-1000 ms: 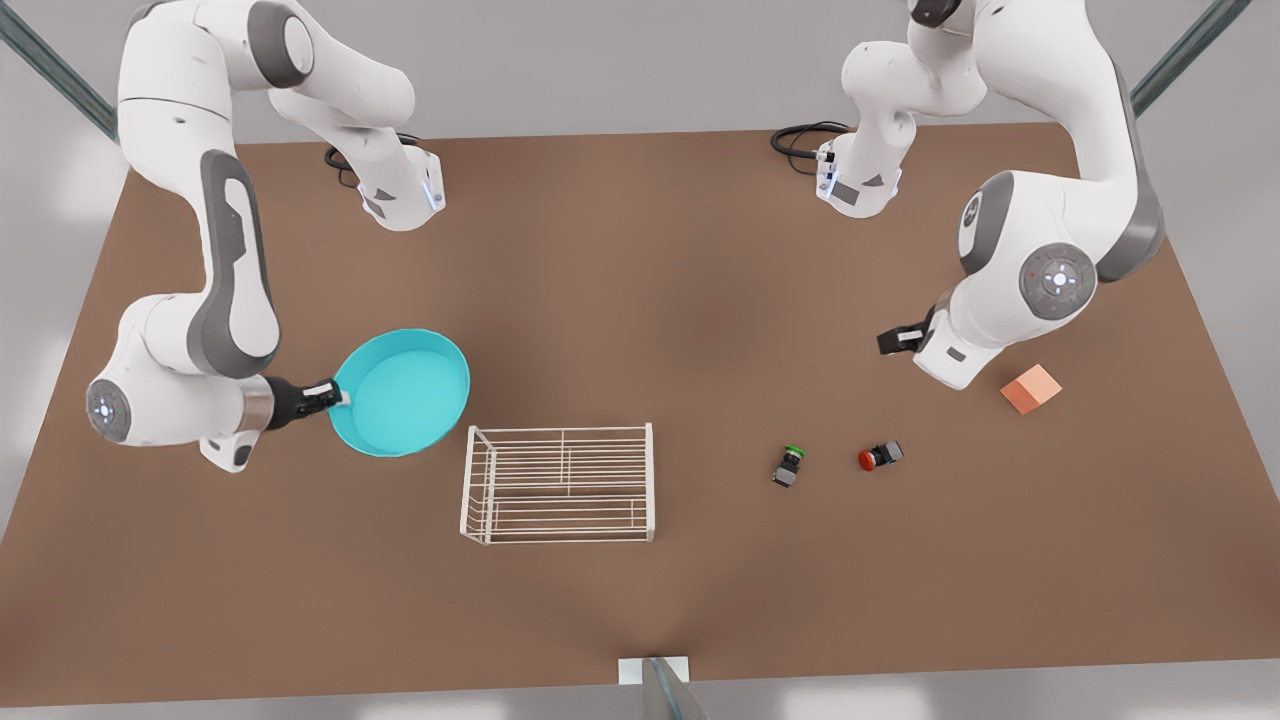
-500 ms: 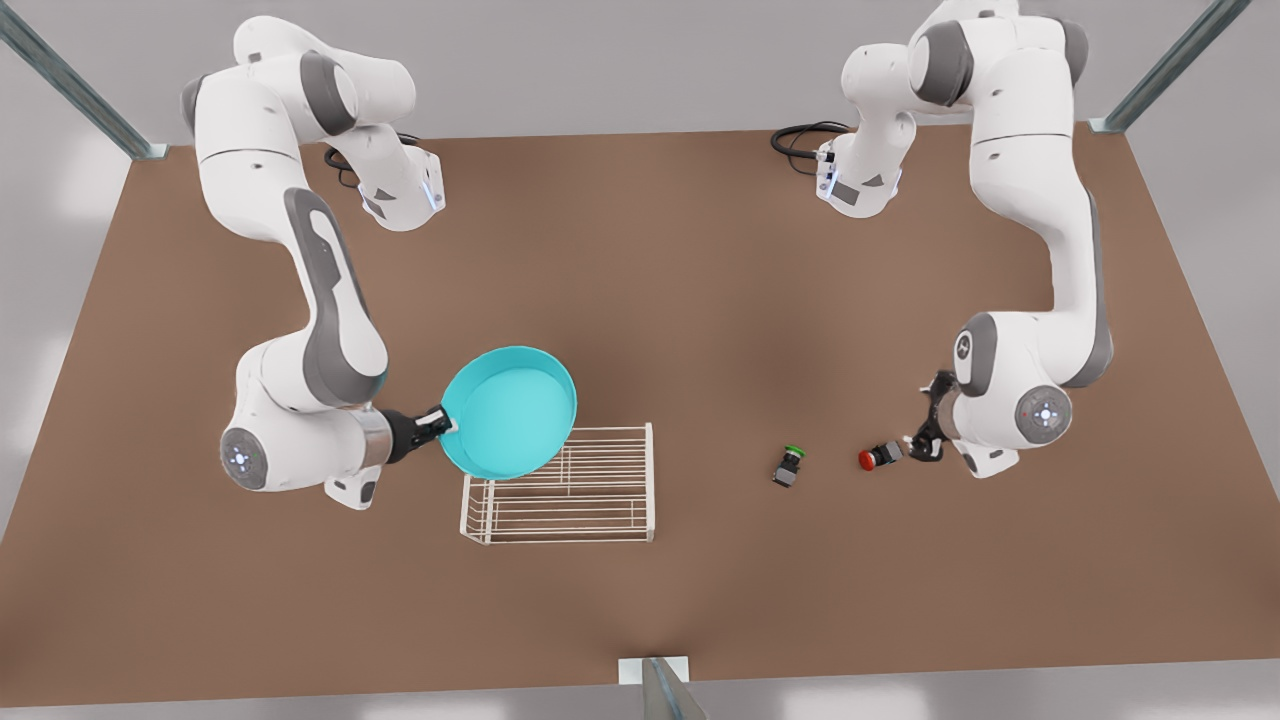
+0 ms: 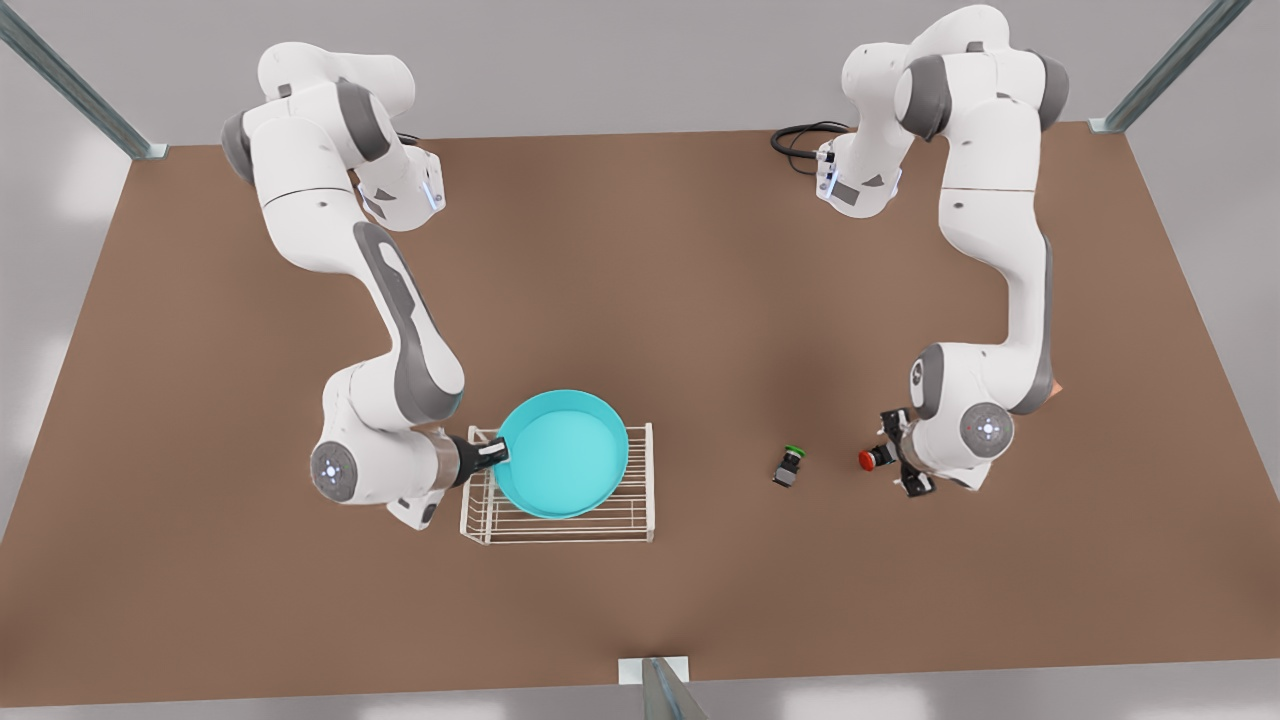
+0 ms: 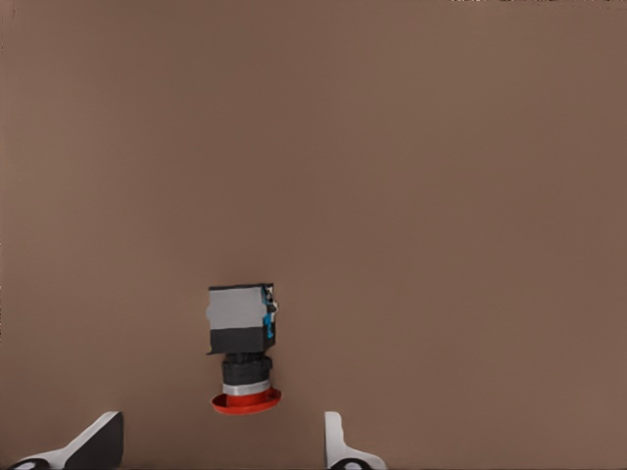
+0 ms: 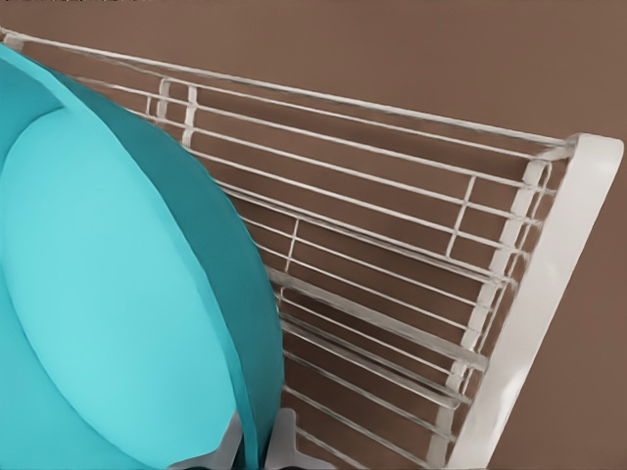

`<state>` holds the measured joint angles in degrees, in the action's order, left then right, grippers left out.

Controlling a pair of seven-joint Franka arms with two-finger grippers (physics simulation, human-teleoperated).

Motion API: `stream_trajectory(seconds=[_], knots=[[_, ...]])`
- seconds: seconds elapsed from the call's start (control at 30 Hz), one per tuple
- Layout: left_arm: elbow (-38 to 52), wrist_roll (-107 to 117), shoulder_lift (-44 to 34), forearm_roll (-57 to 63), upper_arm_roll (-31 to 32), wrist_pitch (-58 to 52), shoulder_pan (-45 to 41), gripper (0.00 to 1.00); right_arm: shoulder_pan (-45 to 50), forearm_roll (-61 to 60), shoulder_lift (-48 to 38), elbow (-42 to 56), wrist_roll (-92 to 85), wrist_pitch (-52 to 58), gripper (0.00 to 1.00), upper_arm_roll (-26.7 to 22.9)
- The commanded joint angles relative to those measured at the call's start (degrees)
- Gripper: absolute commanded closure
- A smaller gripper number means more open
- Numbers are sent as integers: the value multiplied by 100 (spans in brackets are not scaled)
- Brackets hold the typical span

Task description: Place the plate on the shelf with right arm and place the red button switch in the plate with left arm

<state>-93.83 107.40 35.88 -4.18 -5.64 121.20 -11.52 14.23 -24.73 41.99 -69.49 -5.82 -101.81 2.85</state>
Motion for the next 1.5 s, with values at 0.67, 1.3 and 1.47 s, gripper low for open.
stream_trajectory(seconds=[0.67,1.3,1.47], knots=[[-417,2012,376,383,-25,615,9,0,-1212,2587,-1413,-548,-1817,197,0,-530],[-390,1907,437,409,-25,624,-8,64,-1194,2579,-1430,-478,-1932,381,0,-469],[-355,1907,350,418,-25,562,-17,64,-1194,2552,-1430,-478,-1932,460,0,-469]])
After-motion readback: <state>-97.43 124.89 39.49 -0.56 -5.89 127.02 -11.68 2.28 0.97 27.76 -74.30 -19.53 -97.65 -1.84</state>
